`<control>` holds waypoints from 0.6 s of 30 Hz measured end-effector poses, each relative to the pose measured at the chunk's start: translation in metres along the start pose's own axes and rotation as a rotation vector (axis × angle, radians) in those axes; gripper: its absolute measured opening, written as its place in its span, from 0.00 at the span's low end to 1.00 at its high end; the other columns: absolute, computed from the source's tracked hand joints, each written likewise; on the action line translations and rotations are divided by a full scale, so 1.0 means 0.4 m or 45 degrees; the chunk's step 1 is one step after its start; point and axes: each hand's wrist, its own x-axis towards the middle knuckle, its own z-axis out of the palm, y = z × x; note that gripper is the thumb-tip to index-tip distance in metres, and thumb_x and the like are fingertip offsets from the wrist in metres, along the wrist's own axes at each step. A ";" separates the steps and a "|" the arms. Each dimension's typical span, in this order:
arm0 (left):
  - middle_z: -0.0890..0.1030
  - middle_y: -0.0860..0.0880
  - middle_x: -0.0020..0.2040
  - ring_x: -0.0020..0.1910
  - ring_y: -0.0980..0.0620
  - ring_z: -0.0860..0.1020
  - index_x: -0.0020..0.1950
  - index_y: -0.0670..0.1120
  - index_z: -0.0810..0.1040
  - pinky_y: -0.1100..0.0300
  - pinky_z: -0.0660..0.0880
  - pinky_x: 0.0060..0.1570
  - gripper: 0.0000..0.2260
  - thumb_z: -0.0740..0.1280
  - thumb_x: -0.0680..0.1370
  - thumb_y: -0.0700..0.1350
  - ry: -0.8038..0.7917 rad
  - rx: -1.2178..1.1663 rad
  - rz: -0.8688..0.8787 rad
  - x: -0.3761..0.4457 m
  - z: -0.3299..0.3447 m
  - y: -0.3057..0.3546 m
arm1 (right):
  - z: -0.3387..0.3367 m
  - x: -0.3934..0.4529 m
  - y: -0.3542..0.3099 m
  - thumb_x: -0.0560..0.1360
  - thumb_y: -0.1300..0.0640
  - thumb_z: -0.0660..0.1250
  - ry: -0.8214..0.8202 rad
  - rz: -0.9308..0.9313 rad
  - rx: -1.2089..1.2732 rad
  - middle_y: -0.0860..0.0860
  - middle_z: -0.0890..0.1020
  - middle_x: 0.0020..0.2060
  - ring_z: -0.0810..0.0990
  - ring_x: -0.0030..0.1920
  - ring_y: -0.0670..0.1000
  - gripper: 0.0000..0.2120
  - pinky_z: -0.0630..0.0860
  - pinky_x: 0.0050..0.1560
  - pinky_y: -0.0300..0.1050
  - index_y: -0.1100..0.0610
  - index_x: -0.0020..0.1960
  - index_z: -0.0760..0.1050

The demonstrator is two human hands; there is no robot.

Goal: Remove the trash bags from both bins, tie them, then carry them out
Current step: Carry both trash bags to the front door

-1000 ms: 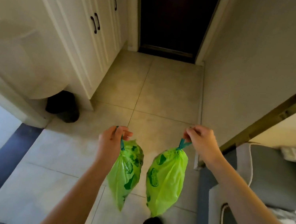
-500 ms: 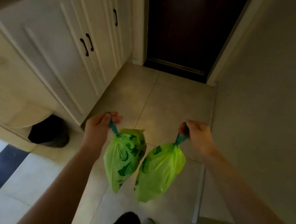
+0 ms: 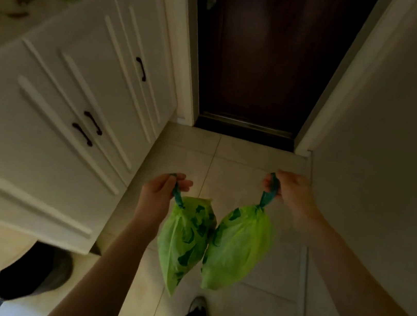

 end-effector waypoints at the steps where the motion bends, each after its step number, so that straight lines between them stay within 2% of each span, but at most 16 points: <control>1: 0.84 0.43 0.46 0.46 0.48 0.81 0.52 0.39 0.78 0.64 0.76 0.47 0.12 0.55 0.82 0.38 -0.008 0.022 0.001 0.058 0.016 0.015 | 0.010 0.053 -0.023 0.80 0.62 0.58 -0.003 -0.010 -0.013 0.56 0.79 0.34 0.77 0.35 0.52 0.17 0.76 0.43 0.45 0.62 0.35 0.75; 3: 0.84 0.45 0.47 0.47 0.50 0.81 0.51 0.41 0.79 0.69 0.75 0.44 0.12 0.55 0.83 0.39 -0.030 0.071 0.004 0.168 0.047 0.043 | 0.028 0.156 -0.065 0.79 0.65 0.58 -0.009 -0.009 -0.054 0.55 0.79 0.34 0.77 0.35 0.50 0.15 0.77 0.41 0.41 0.62 0.35 0.76; 6: 0.85 0.48 0.46 0.46 0.56 0.82 0.50 0.43 0.79 0.70 0.74 0.46 0.12 0.56 0.83 0.40 -0.023 0.157 0.034 0.322 0.100 0.081 | 0.049 0.333 -0.110 0.77 0.68 0.58 -0.036 0.030 -0.085 0.54 0.79 0.33 0.77 0.35 0.50 0.16 0.75 0.44 0.42 0.61 0.33 0.76; 7: 0.85 0.49 0.45 0.45 0.57 0.82 0.50 0.42 0.79 0.72 0.74 0.45 0.12 0.56 0.83 0.40 -0.007 0.187 0.049 0.375 0.116 0.092 | 0.058 0.396 -0.121 0.76 0.69 0.59 -0.050 0.042 -0.089 0.53 0.79 0.31 0.77 0.35 0.49 0.16 0.75 0.42 0.40 0.60 0.31 0.76; 9: 0.84 0.49 0.45 0.44 0.56 0.81 0.51 0.41 0.79 0.74 0.73 0.42 0.12 0.56 0.83 0.40 0.044 0.210 0.064 0.483 0.146 0.111 | 0.080 0.516 -0.147 0.75 0.70 0.59 -0.095 0.030 -0.152 0.47 0.79 0.25 0.77 0.31 0.44 0.21 0.72 0.37 0.36 0.56 0.26 0.75; 12: 0.84 0.51 0.44 0.46 0.55 0.80 0.49 0.44 0.79 0.70 0.73 0.45 0.12 0.57 0.82 0.40 0.122 0.190 0.045 0.645 0.185 0.136 | 0.121 0.688 -0.195 0.75 0.69 0.60 -0.146 0.008 -0.221 0.44 0.78 0.21 0.77 0.32 0.46 0.30 0.71 0.40 0.39 0.50 0.18 0.73; 16: 0.85 0.49 0.44 0.50 0.50 0.81 0.49 0.43 0.80 0.58 0.74 0.56 0.11 0.58 0.82 0.40 0.254 0.115 -0.028 0.835 0.219 0.163 | 0.185 0.899 -0.270 0.75 0.66 0.61 -0.219 -0.016 -0.360 0.51 0.81 0.31 0.80 0.33 0.42 0.18 0.74 0.44 0.40 0.56 0.28 0.74; 18: 0.86 0.51 0.42 0.48 0.51 0.82 0.49 0.43 0.81 0.59 0.75 0.56 0.11 0.59 0.82 0.39 0.297 0.106 -0.045 0.930 0.234 0.178 | 0.210 1.006 -0.307 0.75 0.64 0.62 -0.273 -0.037 -0.442 0.51 0.82 0.34 0.82 0.41 0.49 0.16 0.76 0.49 0.46 0.55 0.30 0.76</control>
